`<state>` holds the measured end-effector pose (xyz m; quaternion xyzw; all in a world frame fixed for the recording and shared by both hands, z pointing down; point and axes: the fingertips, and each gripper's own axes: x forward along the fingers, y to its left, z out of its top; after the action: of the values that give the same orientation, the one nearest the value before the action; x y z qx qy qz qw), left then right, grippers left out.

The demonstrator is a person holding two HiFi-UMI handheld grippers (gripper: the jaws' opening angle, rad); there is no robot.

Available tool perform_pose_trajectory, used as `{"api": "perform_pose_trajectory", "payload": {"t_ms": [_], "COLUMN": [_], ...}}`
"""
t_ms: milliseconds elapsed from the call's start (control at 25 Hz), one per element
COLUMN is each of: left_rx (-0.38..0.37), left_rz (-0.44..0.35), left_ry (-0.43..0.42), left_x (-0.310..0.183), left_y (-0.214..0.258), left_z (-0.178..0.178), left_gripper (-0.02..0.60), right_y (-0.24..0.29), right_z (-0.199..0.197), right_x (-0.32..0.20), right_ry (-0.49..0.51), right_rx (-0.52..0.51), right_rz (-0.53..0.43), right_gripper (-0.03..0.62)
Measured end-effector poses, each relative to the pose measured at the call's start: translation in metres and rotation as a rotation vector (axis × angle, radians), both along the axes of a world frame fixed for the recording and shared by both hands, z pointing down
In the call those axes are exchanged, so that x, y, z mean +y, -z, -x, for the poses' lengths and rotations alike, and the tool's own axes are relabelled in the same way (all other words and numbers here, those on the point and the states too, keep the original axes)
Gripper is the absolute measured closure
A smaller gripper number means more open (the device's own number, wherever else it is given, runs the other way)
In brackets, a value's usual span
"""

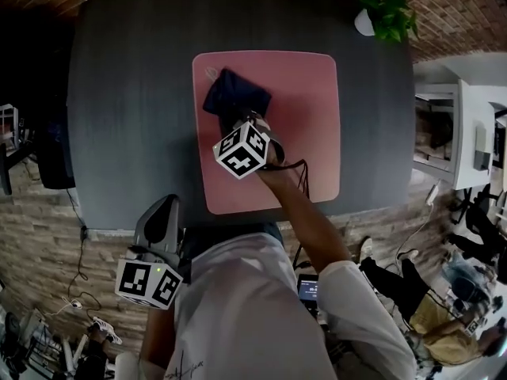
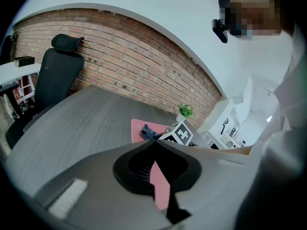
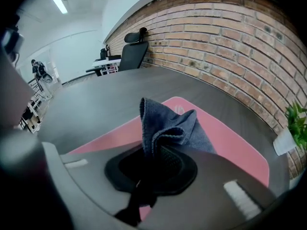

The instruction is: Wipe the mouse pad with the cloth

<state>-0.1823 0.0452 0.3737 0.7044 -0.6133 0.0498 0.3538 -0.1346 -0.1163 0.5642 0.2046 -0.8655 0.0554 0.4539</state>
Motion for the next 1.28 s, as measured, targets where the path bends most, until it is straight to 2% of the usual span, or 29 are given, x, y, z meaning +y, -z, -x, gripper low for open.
{"api": "perform_pose_trajectory", "payload": {"t_ms": [1280], "left_rx": [0.005], "left_rz": [-0.014], "left_ry": [-0.036], "left_x": [0.004], "left_y": [0.003], "left_z": [-0.014], "left_gripper": [0.566], "right_y": [-0.001], "right_z": [-0.012], "right_x": [0.069], "right_ry": [0.136], "right_rx": [0.012], "right_rz": [0.042], "right_gripper": [0.562]}}
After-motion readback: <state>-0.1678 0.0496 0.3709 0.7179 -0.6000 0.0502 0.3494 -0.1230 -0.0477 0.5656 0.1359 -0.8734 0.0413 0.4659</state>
